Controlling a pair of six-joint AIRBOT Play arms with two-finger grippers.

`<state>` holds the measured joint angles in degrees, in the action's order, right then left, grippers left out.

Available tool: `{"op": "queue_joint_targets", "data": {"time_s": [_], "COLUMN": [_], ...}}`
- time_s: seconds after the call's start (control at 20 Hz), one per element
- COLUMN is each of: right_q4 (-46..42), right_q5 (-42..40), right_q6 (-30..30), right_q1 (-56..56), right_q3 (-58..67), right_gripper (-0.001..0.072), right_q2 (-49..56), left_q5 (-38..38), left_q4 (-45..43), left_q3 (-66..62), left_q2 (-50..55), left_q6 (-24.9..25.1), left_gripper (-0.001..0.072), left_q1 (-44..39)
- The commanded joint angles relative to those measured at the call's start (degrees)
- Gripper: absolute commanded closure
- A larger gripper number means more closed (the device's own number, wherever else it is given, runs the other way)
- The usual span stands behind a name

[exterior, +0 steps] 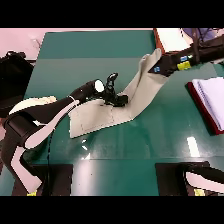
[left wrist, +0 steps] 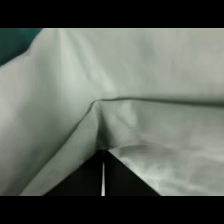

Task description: Fold the shirts.

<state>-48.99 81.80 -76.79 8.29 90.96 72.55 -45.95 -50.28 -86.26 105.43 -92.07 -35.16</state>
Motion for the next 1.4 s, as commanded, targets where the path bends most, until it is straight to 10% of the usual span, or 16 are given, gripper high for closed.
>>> {"op": "queue_joint_targets", "data": {"time_s": [0.0, 0.55, 0.65, 0.75, 1.15, 1.25, 1.35], "right_q4": [0.37, 6.01, 7.74, 12.04, -3.65, -2.99, -1.68], "right_q5": [-3.23, -28.46, -33.92, -33.99, -21.79, -17.14, -16.26], "right_q6": [-1.9, -1.7, -0.94, -0.24, -0.94, -1.31, -1.38], "right_q1": [5.88, 34.23, 39.74, 41.18, 18.97, 10.56, 5.29], "right_q3": [0.83, 0.83, 0.85, 0.83, -16.5, -21.49, -24.76], "right_gripper": [0.0696, 0.0691, 0.0422, 0.0379, 0.0374, 0.0198, 0.0191], "right_q2": [-0.13, 11.34, 15.98, 18.73, 8.41, 9.27, 12.11], "left_q5": [-2.08, -9.77, -9.84, -9.9, -13.66, -13.44, -13.51], "left_q4": [-0.28, -19.71, -20.9, -21.11, -20.31, -18.6, -17.97], "left_q3": [-0.31, -1.01, -1.01, -0.98, -0.81, -0.81, -0.81], "left_q2": [-1.16, -30.91, -34.71, -36.35, -36.37, -36.3, -36.24], "left_q6": [-0.11, 0.0, 0.0, 0.15, 1.16, 2.49, 2.62], "left_gripper": [0.0684, 0.0683, 0.0683, 0.0682, 0.0683, 0.0683, 0.0683], "left_q1": [2.03, 28.13, 30.51, 31.36, 31.26, 31.26, 30.84]}}
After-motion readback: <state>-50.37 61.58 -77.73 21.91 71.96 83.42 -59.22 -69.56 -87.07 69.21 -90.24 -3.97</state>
